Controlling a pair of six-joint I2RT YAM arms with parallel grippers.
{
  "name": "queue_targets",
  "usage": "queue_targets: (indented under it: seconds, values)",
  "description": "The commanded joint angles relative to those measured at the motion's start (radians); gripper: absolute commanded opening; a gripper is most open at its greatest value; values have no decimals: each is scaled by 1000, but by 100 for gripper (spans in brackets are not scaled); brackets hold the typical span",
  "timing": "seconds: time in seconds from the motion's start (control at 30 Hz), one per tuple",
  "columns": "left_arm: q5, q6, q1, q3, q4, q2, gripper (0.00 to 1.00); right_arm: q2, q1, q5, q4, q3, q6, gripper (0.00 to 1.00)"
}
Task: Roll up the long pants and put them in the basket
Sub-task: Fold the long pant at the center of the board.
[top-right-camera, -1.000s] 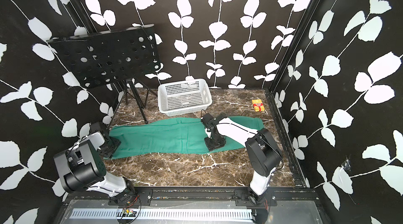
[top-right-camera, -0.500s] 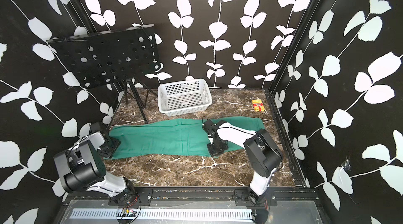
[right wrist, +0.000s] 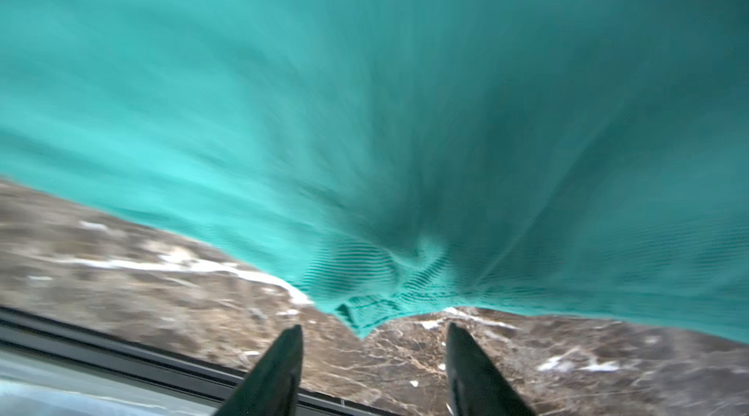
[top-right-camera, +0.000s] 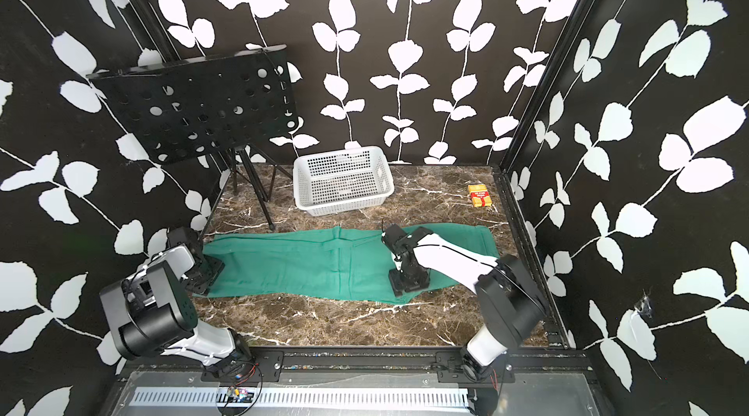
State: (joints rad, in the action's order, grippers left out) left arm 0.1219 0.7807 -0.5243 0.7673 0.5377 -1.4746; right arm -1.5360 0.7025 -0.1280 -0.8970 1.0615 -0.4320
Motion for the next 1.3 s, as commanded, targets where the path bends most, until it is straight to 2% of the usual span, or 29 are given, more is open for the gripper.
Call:
queue_targets:
  seconds: [0.0,0.1,0.3,0.53,0.67,0.77,0.9,1.27]
  values:
    - [76,45,-1,-13,169,91,59,33,-8,101,71,81,0,60]
    - [137,67,-1,-2,252,160,59,-20,-72,140,85,111,-60,57]
    - [161,54,30,47,321,232,59,-125,-196,97,135,91,-111,52]
    - [-57,1,117,81,133,238,52,-89,-305,116,158,37,-100,50]
    - [-230,63,131,54,-62,195,45,-72,-369,133,170,27,-74,50]
    - [-307,95,131,57,-143,127,44,-30,-412,119,219,10,-68,51]
    - [-332,104,130,82,-176,54,54,-22,-452,88,290,0,-74,52]
    - [-355,179,131,93,-339,-61,63,-108,-510,27,375,6,-87,53]
